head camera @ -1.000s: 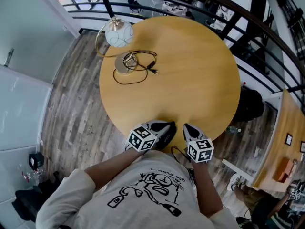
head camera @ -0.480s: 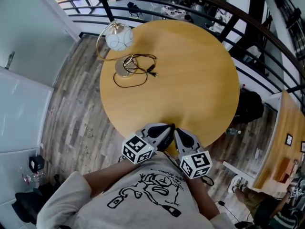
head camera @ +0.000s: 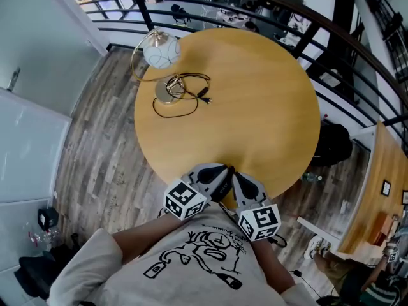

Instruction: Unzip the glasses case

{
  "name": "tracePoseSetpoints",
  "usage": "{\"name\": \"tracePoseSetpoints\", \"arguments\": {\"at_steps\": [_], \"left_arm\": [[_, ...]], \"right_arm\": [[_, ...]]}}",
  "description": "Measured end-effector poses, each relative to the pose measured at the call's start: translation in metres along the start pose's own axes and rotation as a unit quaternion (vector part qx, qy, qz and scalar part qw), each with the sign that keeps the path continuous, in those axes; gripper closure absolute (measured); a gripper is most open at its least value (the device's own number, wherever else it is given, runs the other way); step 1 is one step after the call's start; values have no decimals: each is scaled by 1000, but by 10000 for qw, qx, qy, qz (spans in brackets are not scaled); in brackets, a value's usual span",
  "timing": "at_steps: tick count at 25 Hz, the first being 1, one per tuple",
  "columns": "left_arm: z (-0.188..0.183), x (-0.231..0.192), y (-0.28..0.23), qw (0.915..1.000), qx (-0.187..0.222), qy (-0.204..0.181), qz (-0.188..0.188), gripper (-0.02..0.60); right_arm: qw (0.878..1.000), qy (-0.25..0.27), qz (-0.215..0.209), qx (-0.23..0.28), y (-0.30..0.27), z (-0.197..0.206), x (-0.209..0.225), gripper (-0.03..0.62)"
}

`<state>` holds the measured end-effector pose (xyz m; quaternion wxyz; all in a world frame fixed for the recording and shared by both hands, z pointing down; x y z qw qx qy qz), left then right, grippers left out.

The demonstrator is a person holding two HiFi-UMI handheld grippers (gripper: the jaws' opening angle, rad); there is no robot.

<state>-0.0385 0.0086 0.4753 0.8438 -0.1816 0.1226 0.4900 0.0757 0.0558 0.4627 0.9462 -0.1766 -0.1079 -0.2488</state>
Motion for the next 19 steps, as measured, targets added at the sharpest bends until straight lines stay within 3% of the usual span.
{"name": "tracePoseSetpoints", "arguments": {"at_steps": [19], "left_arm": [[1, 4, 0, 10000, -31, -41, 15, 575]], "right_arm": [[9999, -19, 141, -14, 5, 2, 5, 571]]}}
Point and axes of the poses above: the fingertips, and each gripper's own axes: y backward along the fingers, x to its right, z out of its underside, the point moved 7 cm from there along y, backward along the fingers, and after that the axes turned 7 degrees about x, right-handed, at the moved point
